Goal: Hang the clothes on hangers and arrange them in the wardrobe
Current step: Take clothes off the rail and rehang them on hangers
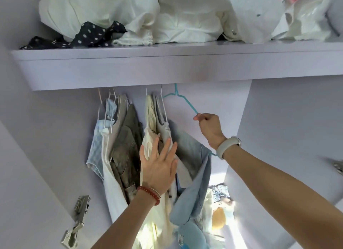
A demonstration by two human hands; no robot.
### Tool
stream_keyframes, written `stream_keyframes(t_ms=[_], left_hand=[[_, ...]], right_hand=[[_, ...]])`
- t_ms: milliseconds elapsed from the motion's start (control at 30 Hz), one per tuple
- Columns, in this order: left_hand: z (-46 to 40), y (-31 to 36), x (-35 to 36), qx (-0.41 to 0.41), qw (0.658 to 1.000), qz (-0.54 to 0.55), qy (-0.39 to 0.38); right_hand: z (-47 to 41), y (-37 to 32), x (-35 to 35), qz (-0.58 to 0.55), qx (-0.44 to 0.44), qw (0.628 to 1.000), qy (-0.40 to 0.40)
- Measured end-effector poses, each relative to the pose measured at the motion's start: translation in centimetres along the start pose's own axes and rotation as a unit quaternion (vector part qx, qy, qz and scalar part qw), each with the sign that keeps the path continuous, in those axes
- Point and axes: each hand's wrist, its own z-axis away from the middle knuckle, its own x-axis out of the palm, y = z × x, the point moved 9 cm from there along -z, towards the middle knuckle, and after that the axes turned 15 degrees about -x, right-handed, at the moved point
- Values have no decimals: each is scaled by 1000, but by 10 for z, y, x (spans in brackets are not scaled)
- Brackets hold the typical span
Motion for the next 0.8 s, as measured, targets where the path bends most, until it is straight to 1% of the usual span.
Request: stream_keyframes(t_ms=[100,200,267,333,467,533,600,633,700,733,800], left_hand=[[-1,-5,4,-26,999,17,-14],[-2,-12,19,-66,996,20,-59],[-2,-15,22,-76,995,8,-57],[2,-13,15,-81,995,32,-45],[19,1,-11,-58,994,91,13],[31,12,-20,-27,991,122,42],[42,26,-23,14,982,180,50],[48,34,-20,32,973,224,35],[58,50,-6,46,951,304,-42],[65,62,3,52,942,322,-83],[84,94,19,79,930,331,-141]], right_hand=[[-3,1,-24,-23,-9,999,43],[3,4,-41,-24,-25,997,69],[12,10,-47,-41,-20,996,76],[28,18,-52,-52,-5,995,81],[85,42,-73,8,1,996,86],[117,56,-86,39,10,995,86],[149,71,-103,60,27,994,88],[166,79,-114,77,39,992,91],[204,93,-140,117,62,986,102],[224,98,-155,138,75,982,108],[266,107,-186,175,110,970,126]])
